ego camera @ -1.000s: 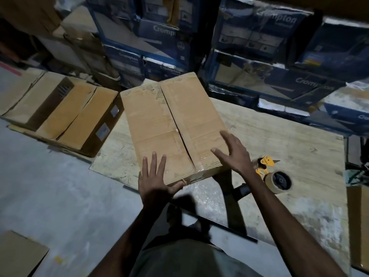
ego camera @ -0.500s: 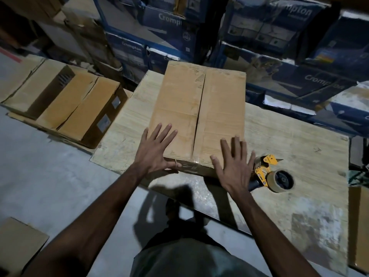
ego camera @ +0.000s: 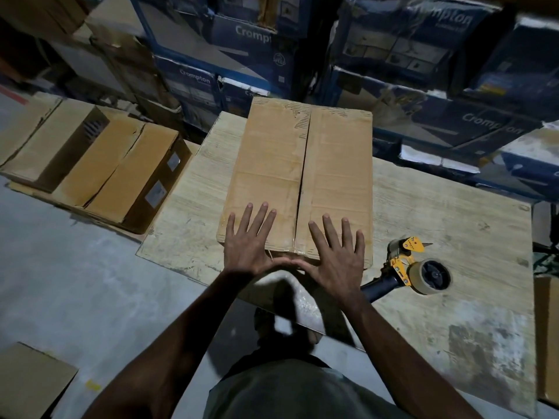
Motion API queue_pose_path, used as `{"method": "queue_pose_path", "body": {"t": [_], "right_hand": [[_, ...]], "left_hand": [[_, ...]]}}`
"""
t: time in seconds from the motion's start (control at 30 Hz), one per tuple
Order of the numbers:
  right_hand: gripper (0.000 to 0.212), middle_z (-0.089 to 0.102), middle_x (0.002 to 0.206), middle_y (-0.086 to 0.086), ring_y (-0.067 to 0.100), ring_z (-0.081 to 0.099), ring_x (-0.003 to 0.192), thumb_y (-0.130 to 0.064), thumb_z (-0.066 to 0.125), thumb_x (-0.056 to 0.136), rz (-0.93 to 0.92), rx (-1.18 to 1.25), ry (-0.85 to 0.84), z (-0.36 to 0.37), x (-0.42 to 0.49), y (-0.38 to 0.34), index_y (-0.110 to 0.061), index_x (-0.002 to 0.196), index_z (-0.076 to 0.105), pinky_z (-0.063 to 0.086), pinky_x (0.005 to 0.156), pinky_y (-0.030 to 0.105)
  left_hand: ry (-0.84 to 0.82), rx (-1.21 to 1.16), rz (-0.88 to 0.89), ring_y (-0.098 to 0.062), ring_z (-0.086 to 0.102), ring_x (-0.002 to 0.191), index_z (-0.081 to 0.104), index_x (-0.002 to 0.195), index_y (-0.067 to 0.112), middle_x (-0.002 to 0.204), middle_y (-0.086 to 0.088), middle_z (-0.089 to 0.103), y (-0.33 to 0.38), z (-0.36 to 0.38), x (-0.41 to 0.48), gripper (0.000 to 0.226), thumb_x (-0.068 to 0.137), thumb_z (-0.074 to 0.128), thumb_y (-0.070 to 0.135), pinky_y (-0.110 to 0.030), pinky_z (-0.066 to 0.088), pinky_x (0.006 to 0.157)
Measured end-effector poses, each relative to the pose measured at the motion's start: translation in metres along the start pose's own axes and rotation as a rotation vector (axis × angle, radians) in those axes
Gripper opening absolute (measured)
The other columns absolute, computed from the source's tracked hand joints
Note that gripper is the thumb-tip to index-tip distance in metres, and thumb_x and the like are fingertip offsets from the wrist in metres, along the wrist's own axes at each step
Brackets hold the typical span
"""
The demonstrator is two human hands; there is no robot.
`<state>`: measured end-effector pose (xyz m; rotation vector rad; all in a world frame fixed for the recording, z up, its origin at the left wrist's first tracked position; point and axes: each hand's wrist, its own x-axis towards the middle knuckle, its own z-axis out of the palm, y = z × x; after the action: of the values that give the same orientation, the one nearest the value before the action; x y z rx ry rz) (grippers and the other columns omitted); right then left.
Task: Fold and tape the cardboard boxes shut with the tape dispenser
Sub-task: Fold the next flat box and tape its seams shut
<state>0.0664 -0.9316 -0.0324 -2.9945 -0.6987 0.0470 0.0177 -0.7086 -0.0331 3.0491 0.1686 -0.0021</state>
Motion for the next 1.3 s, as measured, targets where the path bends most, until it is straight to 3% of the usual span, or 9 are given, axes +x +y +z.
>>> {"method": "queue_pose_path", "body": {"t": [0.17, 0.37, 0.5, 0.63, 0.77, 0.87, 1.0, 1.1, 1.3], "right_hand": [[0.108, 0.015, 0.172, -0.001, 0.043, 0.012, 0.156, -0.093, 0.048, 0.076, -0.013, -0.018, -0.034, 0.003, 0.02, -0.002, -0.036, 0.163, 0.022, 0.014, 0.121, 0.066], [0.105, 0.006, 0.173, -0.003, 0.037, 0.003, 0.159, -0.086, 0.054, 0.08, 0.009, 0.036, -0.051, -0.003, 0.022, -0.013, -0.038, 0.164, 0.015, 0.006, 0.124, 0.062], [0.081, 0.032, 0.167, 0.004, 0.024, 0.027, 0.154, -0.07, 0.063, 0.088, 0.026, 0.273, 0.268, -0.017, -0.005, 0.006, -0.026, 0.153, 0.043, 0.011, 0.126, 0.051], [0.059, 0.055, 0.142, 0.011, 0.028, 0.051, 0.132, -0.039, 0.073, 0.091, 0.695, 0.656, 0.648, -0.012, -0.062, 0.03, -0.013, 0.139, 0.052, 0.043, 0.108, 0.048], [0.072, 0.05, 0.14, 0.021, 0.039, 0.056, 0.122, -0.036, 0.078, 0.089, 1.473, 1.048, 0.248, 0.018, -0.084, 0.076, -0.012, 0.143, 0.037, 0.046, 0.092, 0.046], [0.08, 0.046, 0.147, 0.02, 0.036, 0.055, 0.123, -0.029, 0.081, 0.09, 1.392, 1.401, 0.104, 0.03, -0.082, 0.096, -0.013, 0.149, 0.029, 0.049, 0.1, 0.052], [0.045, 0.061, 0.122, 0.024, 0.032, 0.062, 0.096, -0.001, 0.064, 0.099, 1.263, 1.707, 0.134, 0.036, -0.067, 0.11, -0.015, 0.133, 0.038, 0.056, 0.07, 0.044], [0.05, 0.052, 0.078, 0.015, 0.023, 0.055, 0.056, 0.011, 0.055, 0.096, 1.299, 1.928, 0.186, 0.036, -0.063, 0.126, -0.029, 0.114, 0.031, 0.052, 0.049, 0.034], [0.04, 0.043, 0.067, 0.009, 0.017, 0.043, 0.042, 0.011, 0.05, 0.092, 1.048, 1.921, 0.174, -0.001, -0.084, 0.149, -0.022, 0.112, 0.04, 0.039, 0.041, 0.025]], "left_hand": [[-0.081, 0.057, 0.033, -0.028, -0.002, 0.161, 0.0, 0.166, 0.029, 0.174, 0.001, -0.004, -0.013, -0.002, 0.02, 0.133, 0.062, 0.028, 0.107, -0.062, 0.003, 0.125], [-0.082, 0.09, 0.158, -0.028, 0.0, 0.16, 0.0, 0.165, 0.03, 0.174, 0.0, -0.005, -0.035, -0.002, 0.028, 0.128, 0.07, 0.061, 0.089, -0.056, 0.007, 0.127], [-0.093, 0.048, 0.147, -0.025, -0.005, 0.16, -0.002, 0.165, 0.033, 0.174, 0.004, -0.009, -0.036, -0.004, 0.027, 0.128, 0.073, 0.079, 0.069, -0.054, 0.004, 0.128], [-0.13, -0.128, 0.103, -0.022, -0.007, 0.16, 0.007, 0.166, 0.036, 0.174, 0.007, -0.007, -0.033, -0.011, 0.019, 0.12, 0.074, 0.085, 0.026, -0.051, -0.004, 0.127], [-0.079, -0.543, 0.045, -0.021, 0.02, 0.158, 0.042, 0.157, 0.03, 0.169, 0.005, 0.029, -0.024, -0.025, 0.002, 0.105, 0.063, 0.071, -0.007, -0.056, 0.01, 0.128], [0.151, -0.822, -0.099, -0.017, 0.056, 0.134, 0.066, 0.136, 0.026, 0.143, 0.008, 0.061, -0.009, -0.028, -0.015, 0.081, 0.068, 0.062, -0.018, -0.052, 0.049, 0.11], [0.212, -0.938, -0.281, -0.004, 0.071, 0.098, 0.074, 0.111, 0.027, 0.11, 0.01, 0.075, 0.035, -0.052, -0.029, 0.053, 0.084, 0.06, -0.016, -0.042, 0.063, 0.089], [0.188, -1.097, -0.379, -0.008, 0.074, 0.081, 0.075, 0.099, 0.029, 0.093, 0.014, 0.076, 0.073, -0.068, -0.034, 0.044, 0.093, 0.059, -0.011, -0.031, 0.065, 0.065], [-0.093, -1.208, -0.585, -0.015, 0.074, 0.074, 0.079, 0.093, 0.014, 0.085, 0.004, 0.079, 0.13, -0.078, -0.022, 0.024, 0.098, 0.059, 0.002, -0.021, 0.056, 0.057]]}}
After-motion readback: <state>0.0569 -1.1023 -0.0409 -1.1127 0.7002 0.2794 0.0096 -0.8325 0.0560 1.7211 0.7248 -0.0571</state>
